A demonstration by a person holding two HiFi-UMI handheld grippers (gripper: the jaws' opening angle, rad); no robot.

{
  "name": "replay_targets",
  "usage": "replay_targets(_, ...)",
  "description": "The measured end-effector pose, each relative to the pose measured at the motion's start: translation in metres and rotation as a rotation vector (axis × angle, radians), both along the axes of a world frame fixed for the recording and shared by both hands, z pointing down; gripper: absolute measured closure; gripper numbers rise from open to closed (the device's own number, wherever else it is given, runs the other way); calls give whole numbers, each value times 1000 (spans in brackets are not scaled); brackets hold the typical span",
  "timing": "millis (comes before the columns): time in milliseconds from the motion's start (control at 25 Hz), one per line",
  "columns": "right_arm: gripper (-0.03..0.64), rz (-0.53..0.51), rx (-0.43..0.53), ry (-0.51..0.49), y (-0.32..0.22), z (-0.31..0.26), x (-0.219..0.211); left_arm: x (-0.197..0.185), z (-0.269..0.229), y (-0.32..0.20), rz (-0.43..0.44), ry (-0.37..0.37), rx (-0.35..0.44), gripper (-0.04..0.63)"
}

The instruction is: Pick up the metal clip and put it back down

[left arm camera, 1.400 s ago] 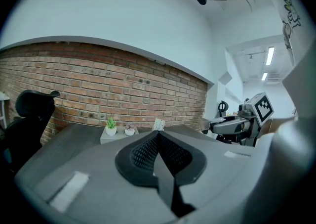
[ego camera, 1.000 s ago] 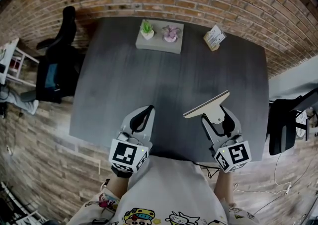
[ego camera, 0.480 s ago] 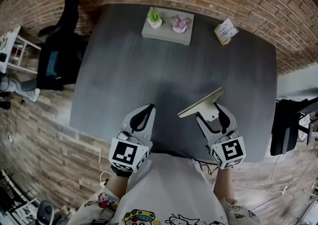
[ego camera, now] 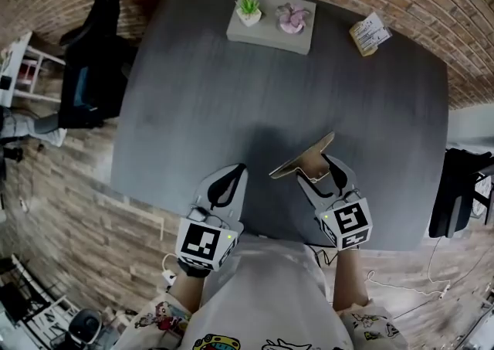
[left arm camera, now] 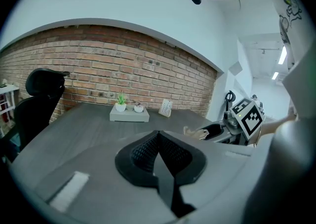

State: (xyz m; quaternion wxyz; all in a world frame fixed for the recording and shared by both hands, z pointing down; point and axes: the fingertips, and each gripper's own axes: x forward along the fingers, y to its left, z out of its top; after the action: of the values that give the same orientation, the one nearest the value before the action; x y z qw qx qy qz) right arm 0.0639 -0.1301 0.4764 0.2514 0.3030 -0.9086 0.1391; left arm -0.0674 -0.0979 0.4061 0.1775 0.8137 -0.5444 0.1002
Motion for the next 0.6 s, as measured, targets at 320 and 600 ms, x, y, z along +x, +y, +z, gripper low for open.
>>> replay_targets(320,333,-31,-52,53,5,44,-11,8,20,-2,28,6,-42,597)
replay_targets(600,333,-76,-80,98,14,76,-23,9,35,2,43,5,-69,597)
